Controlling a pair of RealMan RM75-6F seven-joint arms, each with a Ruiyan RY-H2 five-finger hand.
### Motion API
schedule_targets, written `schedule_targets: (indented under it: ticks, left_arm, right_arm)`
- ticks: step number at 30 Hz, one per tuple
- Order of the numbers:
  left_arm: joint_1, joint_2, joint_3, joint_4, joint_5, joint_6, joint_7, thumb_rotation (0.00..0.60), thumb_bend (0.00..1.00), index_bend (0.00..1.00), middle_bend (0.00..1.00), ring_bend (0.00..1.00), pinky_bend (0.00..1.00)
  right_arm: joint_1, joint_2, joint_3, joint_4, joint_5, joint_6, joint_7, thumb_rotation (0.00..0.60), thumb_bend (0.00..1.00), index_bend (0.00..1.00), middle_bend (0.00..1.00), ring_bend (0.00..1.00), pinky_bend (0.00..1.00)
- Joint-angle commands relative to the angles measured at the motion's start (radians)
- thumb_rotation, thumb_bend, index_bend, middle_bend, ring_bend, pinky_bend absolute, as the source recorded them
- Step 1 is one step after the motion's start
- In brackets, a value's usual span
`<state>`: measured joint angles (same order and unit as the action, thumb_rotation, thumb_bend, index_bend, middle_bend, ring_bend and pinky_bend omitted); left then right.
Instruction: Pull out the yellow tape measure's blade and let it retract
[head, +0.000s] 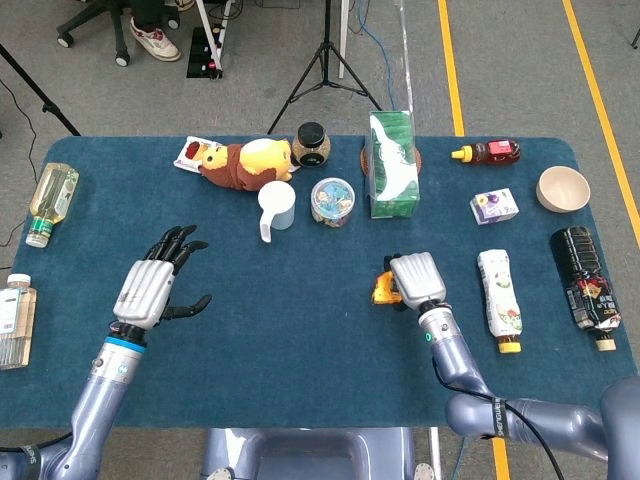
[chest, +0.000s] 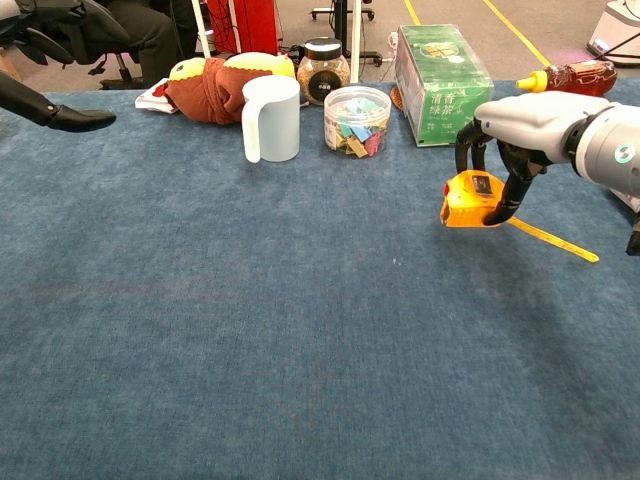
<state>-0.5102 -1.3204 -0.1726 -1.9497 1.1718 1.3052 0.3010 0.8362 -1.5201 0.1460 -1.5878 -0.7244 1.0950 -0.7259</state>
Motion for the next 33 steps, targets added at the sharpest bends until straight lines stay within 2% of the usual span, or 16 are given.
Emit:
schedule_targets:
  ticks: [1,6,10,17,23,26,28,30,33]
  left_arm:
    - [0.008,0.008,0.007,0.002,0.006,0.0,-0.008,0.544,0.22,0.18,0.08,0.0,0.15]
    - [0.021,0.017,0.016,0.009,0.011,-0.001,-0.026,0.558,0.22,0.18,0.08,0.0,0.15]
    - [0.03,0.026,0.018,0.013,0.016,-0.003,-0.044,0.558,0.22,0.18,0.08,0.0,0.15]
    - [0.042,0.041,0.019,0.016,0.024,-0.007,-0.065,0.553,0.22,0.18,0.08,0.0,0.15]
    - [0.062,0.06,0.019,0.025,0.036,0.014,-0.078,0.546,0.22,0.18,0.08,0.0,0.15]
    - [0.078,0.067,0.021,0.035,0.04,0.031,-0.086,0.556,0.22,0.2,0.08,0.0,0.15]
    - [0.094,0.071,0.025,0.049,0.045,0.049,-0.092,0.553,0.23,0.25,0.11,0.0,0.16]
    - [0.108,0.068,0.026,0.072,0.051,0.07,-0.098,0.554,0.23,0.34,0.16,0.01,0.18]
    - [0.13,0.064,0.031,0.115,0.059,0.094,-0.111,0.564,0.24,0.47,0.25,0.09,0.22]
  right_arm:
    - [0.003,-0.011,-0.007,0.014,0.01,-0.007,-0.013,0.597,0.29,0.44,0.47,0.48,0.58]
    - [0.009,-0.018,-0.013,0.028,0.042,-0.018,-0.041,0.596,0.29,0.28,0.37,0.4,0.46]
    - [0.014,-0.013,-0.012,0.016,0.07,-0.016,-0.066,0.597,0.29,0.18,0.31,0.35,0.42]
    - [0.015,0.011,-0.007,-0.03,0.081,-0.001,-0.078,0.596,0.28,0.16,0.29,0.35,0.41]
    - [-0.002,0.067,0.008,-0.099,0.03,0.036,-0.044,0.597,0.28,0.2,0.32,0.37,0.42]
    - [-0.021,0.101,0.012,-0.131,-0.016,0.056,-0.006,0.597,0.28,0.28,0.36,0.41,0.46]
    - [-0.044,0.119,0.018,-0.148,-0.063,0.076,0.047,0.592,0.28,0.35,0.42,0.46,0.49]
    - [-0.068,0.13,0.022,-0.15,-0.106,0.096,0.104,0.592,0.28,0.38,0.45,0.49,0.52]
    - [-0.112,0.15,0.014,-0.142,-0.183,0.132,0.182,0.597,0.29,0.44,0.49,0.54,0.56]
